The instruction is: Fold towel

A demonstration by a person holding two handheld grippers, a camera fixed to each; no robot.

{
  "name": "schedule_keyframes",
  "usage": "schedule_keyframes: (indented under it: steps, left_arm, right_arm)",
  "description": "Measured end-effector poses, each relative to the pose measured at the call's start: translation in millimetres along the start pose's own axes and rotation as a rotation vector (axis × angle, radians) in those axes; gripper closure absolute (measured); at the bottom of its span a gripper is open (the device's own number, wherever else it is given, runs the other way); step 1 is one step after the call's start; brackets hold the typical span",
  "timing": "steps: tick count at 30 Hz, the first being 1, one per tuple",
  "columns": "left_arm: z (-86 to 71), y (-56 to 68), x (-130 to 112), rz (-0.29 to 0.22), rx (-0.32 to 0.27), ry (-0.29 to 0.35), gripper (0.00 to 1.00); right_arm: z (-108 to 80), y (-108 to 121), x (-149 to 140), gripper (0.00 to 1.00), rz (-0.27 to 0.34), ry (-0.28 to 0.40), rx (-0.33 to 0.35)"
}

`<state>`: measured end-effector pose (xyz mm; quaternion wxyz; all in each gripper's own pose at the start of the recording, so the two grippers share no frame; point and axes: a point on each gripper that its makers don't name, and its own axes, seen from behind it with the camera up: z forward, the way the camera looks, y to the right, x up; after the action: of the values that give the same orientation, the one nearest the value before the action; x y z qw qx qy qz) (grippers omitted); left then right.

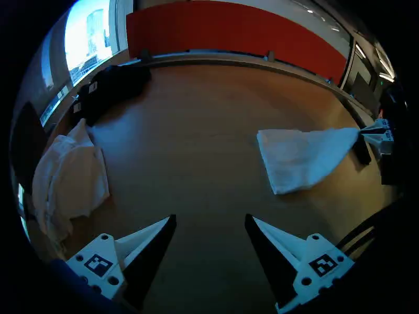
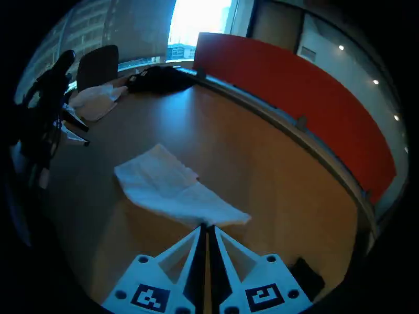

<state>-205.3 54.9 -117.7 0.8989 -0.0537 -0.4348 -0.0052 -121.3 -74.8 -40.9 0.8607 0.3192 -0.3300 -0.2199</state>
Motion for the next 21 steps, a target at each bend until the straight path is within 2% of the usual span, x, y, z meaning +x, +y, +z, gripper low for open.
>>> schedule_keyframes:
  steps: [9, 14, 21]
  left_arm:
    - [-0.2, 0.1, 2, 0.0, -0.002, 0.005, 0.03]
    - [0.0, 1.6, 3, 0.003, -0.005, 0.006, 0.03]
    - [-0.5, 3.9, 4, 0.004, -0.007, 0.01, 0.03]
  right_arm:
    - [-17.3, 14, 14, 0.95, -0.046, 0.015, -0.025]
    - [-15.5, 12, 16, 0.95, -0.057, 0.015, -0.021]
    - [-5.6, -3, 26, 0.95, -0.087, 0.024, 0.013]
